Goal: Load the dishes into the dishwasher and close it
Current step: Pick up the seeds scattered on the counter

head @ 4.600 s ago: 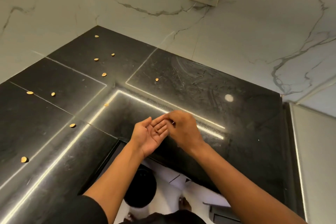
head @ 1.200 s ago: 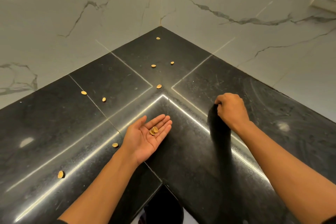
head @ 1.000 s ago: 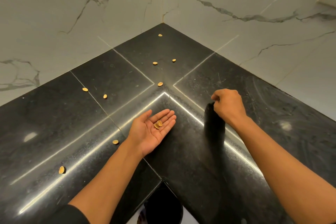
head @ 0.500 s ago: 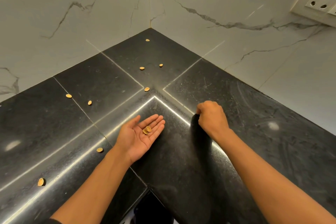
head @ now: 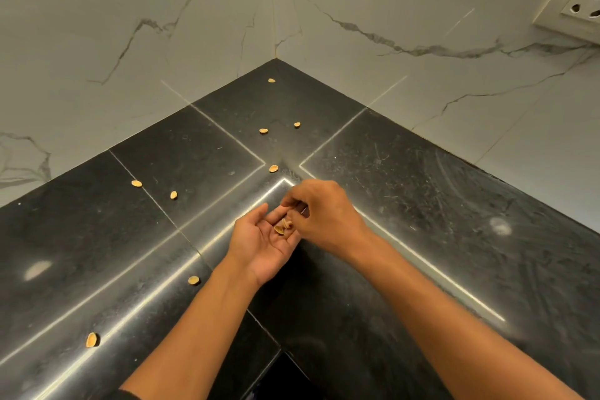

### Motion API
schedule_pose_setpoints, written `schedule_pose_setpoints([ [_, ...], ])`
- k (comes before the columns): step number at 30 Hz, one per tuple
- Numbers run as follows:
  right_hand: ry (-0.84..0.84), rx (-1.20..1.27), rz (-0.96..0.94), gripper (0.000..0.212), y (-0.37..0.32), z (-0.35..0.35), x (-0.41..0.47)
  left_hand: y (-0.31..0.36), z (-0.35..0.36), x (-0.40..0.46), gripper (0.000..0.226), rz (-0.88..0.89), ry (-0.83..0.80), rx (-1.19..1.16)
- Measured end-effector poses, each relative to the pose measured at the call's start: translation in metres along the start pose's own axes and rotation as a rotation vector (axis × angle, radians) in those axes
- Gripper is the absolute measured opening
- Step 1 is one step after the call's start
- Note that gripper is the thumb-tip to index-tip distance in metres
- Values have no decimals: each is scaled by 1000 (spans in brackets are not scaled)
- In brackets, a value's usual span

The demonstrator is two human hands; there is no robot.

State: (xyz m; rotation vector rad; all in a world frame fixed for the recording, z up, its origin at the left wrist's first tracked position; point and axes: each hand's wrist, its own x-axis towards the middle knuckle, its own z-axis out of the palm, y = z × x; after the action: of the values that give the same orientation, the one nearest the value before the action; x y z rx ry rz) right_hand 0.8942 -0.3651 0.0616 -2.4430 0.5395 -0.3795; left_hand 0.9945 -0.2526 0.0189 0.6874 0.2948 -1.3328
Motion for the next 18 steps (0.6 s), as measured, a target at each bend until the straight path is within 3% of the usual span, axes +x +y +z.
schedule_pose_setpoints([
  [9,119,-56,54,28,15,7,46,29,-17,-1,54,68,35,-88],
  [18,8,-221,206,43,44,31,101,67,-35,-11,53,155,86,-109],
])
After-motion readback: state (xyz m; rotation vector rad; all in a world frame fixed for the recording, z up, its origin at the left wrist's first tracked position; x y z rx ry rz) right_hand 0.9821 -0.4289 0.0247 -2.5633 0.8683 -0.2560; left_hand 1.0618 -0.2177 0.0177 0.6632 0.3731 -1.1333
